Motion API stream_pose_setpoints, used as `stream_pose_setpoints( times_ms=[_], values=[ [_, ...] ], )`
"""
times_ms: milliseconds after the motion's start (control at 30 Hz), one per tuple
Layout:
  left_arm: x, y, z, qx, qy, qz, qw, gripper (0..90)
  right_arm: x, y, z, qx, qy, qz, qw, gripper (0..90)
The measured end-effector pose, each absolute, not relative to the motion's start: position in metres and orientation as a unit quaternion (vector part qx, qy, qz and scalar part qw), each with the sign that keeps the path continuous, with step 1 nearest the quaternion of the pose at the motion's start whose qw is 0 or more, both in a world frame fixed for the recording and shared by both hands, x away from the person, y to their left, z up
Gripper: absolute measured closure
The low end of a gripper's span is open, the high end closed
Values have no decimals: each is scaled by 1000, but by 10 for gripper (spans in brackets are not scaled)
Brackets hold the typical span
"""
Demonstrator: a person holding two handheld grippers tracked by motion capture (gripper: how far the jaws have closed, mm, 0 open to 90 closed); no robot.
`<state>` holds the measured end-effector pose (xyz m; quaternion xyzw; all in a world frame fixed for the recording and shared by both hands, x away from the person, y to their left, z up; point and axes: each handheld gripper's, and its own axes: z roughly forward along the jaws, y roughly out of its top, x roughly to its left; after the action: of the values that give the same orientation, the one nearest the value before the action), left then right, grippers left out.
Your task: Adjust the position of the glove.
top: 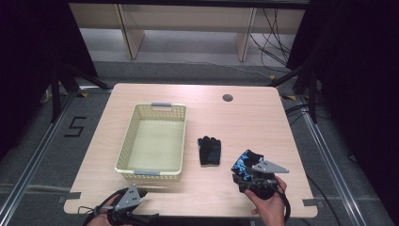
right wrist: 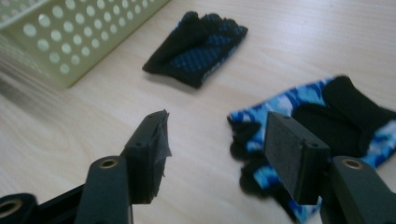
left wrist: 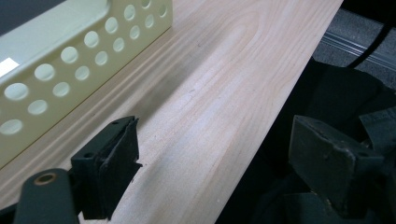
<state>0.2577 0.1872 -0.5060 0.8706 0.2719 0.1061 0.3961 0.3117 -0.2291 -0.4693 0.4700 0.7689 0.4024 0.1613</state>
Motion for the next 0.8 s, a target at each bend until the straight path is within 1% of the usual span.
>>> stream_pose_setpoints(
  times_ms=[67, 100, 133, 167, 267, 300, 333, 400, 433, 467, 600, 667, 800],
  values=[
    [257, 187, -506, 870, 275, 104, 396, 157, 322, -223, -467, 470, 770, 402, 161, 451],
    [256, 187, -507, 867, 282, 101, 397, 157, 325, -218, -465, 485, 762, 401, 151, 455],
    [257, 187, -507, 867, 282, 101, 397, 157, 337, -215, -465, 467, 772, 399, 162, 453],
    [257, 187, -507, 867, 282, 100, 400, 157, 337, -215, -465, 467, 772, 399, 162, 453],
    [257, 187, -507, 868, 282, 101, 397, 157, 355, -205, -466, 471, 777, 392, 145, 461],
    [257, 187, -507, 868, 282, 101, 397, 157, 355, -205, -466, 471, 777, 392, 145, 461],
    [257, 187, -507, 868, 281, 100, 398, 157, 363, -200, -467, 474, 779, 386, 143, 464],
    [256, 186, -507, 862, 287, 95, 406, 157, 368, -199, -469, 467, 784, 380, 152, 464],
    [257, 187, -506, 866, 277, 102, 404, 157, 372, -197, -469, 474, 780, 383, 140, 467],
    [257, 188, -506, 869, 274, 104, 398, 157, 377, -193, -469, 480, 778, 382, 135, 491],
    [256, 186, -507, 864, 285, 94, 404, 157, 388, -191, -470, 475, 785, 373, 141, 493],
    [255, 186, -507, 863, 288, 98, 404, 157, 393, -188, -470, 482, 782, 370, 139, 506],
    [257, 188, -505, 870, 272, 104, 398, 157, 405, -185, -472, 489, 778, 371, 136, 506]
  ],
)
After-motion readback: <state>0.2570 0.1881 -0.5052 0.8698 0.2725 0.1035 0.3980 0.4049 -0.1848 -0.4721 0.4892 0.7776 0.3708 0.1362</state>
